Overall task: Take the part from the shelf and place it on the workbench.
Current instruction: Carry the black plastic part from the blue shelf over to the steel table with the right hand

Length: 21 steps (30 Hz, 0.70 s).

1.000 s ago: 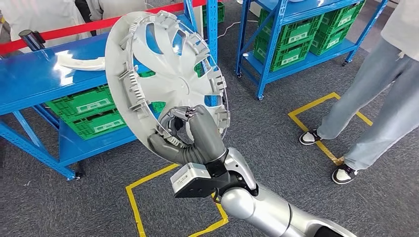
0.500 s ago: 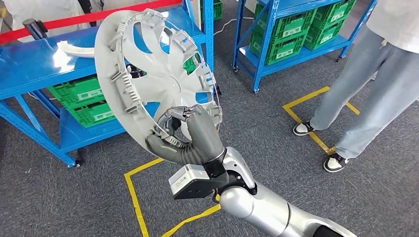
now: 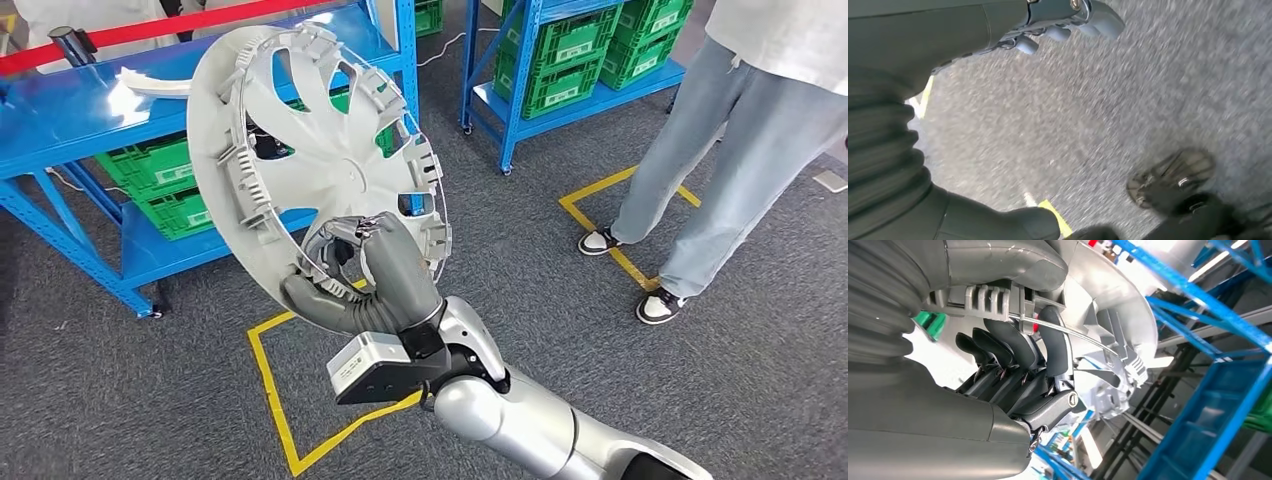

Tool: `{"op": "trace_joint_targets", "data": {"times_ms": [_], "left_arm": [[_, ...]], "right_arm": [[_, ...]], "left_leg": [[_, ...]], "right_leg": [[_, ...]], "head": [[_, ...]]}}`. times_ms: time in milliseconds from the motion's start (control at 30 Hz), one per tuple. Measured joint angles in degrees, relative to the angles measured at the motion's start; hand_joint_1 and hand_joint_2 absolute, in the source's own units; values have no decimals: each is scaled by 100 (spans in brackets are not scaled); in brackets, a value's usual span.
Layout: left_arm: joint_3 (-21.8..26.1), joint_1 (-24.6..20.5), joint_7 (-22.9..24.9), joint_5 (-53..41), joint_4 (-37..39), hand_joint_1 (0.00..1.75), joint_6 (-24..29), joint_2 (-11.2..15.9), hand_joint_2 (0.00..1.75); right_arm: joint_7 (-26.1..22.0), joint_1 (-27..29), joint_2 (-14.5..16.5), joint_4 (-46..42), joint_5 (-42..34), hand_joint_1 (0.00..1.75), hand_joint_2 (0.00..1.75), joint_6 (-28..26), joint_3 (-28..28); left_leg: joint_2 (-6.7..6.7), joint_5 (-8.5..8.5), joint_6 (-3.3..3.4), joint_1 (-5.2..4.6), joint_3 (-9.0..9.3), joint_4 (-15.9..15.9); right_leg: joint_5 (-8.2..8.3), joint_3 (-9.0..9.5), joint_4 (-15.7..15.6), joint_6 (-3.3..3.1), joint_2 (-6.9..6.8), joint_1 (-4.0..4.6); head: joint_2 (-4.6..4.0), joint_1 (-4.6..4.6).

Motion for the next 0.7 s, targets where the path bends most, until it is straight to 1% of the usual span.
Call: {"op": "trace_joint_targets", "data": {"times_ms": [33,67,100,133,167,200,233,267,300,333,367,400,433,467,500,533,567,600,633,667,700], "left_arm": [[0,3,7,0,1,0,-1,-4,175],[0,9,18,0,3,0,-2,-9,175],[1,14,31,0,4,0,-6,-13,175],[1,18,44,0,6,0,-10,-16,175],[2,21,53,0,7,0,-18,-19,175],[2,23,58,0,7,0,-25,-21,175],[2,25,61,0,8,0,-30,-25,175],[2,27,64,0,10,0,-35,-31,175],[2,29,66,0,11,0,-37,-37,175],[2,29,69,-1,13,0,-39,-44,175],[2,28,74,-7,13,0,-40,-49,175],[2,27,80,-16,11,0,-44,-53,175],[2,26,84,-28,9,0,-49,-56,175],[2,25,87,-38,8,0,-53,-58,175],[2,26,88,-44,7,0,-56,-60,175],[2,30,88,-46,9,0,-57,-61,175],[2,37,89,-46,11,0,-58,-60,175],[2,47,91,-46,14,0,-59,-61,175],[2,55,91,-46,17,0,-61,-66,175],[2,59,90,-46,20,0,-63,-71,175],[2,59,90,-46,21,0,-65,-78,175]], "right_arm": [[2,2,4,1,2,175,175,4,-1],[3,3,5,2,7,175,175,12,-2],[1,0,7,3,13,175,175,22,-4],[-1,-2,7,4,20,175,175,34,-7],[-4,-6,8,8,26,175,175,50,-12],[-6,-8,8,14,30,175,175,64,-16],[-5,-4,8,23,32,175,175,78,-21],[-5,4,7,36,33,175,175,89,-27],[-5,13,5,50,33,175,175,95,-32],[-4,23,2,62,34,175,175,96,-37],[-5,31,0,71,34,175,175,96,-43],[-5,33,-2,75,35,175,175,93,-49],[-10,42,-3,76,36,175,175,87,-57],[-16,59,-4,75,39,175,175,81,-71],[-24,84,-6,74,44,175,175,76,-83],[-32,114,-8,73,52,175,175,71,-93],[-34,135,-9,73,66,175,175,72,-100],[-30,147,-7,73,88,175,175,77,-101],[-22,153,-3,72,114,175,175,84,-103],[-12,157,0,70,140,175,175,92,-107],[-3,165,3,69,162,175,175,98,-114]], "left_leg": [[-2,45,38,-16,-34,-45],[10,125,84,-17,-81,-73],[26,206,133,-6,-133,-90],[42,295,174,9,-199,-108],[57,377,206,18,-280,-109],[59,452,228,18,-377,-100],[63,527,234,16,-479,-87],[69,601,234,14,-588,-67],[76,670,227,15,-704,-40],[82,735,216,19,-825,-2],[85,796,197,23,-949,49],[83,847,172,22,-1062,106],[79,892,141,19,-1149,163],[75,935,106,14,-1202,204],[73,983,69,13,-1226,217],[73,1038,31,19,-1231,205],[71,1069,-7,31,-1238,193],[64,1003,-47,44,-1268,223],[55,823,-86,56,-1319,342],[47,538,-123,70,-1393,576],[42,212,-156,79,-1473,905]], "right_leg": [[76,-2,-43,43,-5,-10],[98,-20,-61,78,0,-22],[9,-60,-17,102,8,-20],[-202,-121,130,120,18,-17],[-513,-198,402,130,24,-21],[-830,-277,760,139,26,-16],[-1048,-334,1136,150,26,-16],[-1122,-345,1434,158,26,-12],[-1058,-287,1587,163,26,-11],[-911,-136,1559,163,25,-11],[-780,121,1337,159,23,-12],[-779,446,963,151,21,-6],[-860,746,576,122,24,4],[-978,951,262,89,26,15],[-1075,1043,79,46,29,33],[-1069,1034,26,-6,32,46],[-1014,989,16,-51,23,43],[-943,942,10,-98,17,39],[-865,878,-2,-138,11,27],[-783,798,-9,-166,8,16],[-705,707,-9,-179,12,14]], "head": [[-1,-7],[-1,-23],[-1,-27],[-1,-25],[0,-24],[0,-16],[0,-15],[0,-16],[0,-15],[-1,-15],[0,-15],[0,-11],[0,-8],[1,2],[1,7],[1,12],[1,18],[1,12],[1,4],[1,-5],[1,-15]]}}
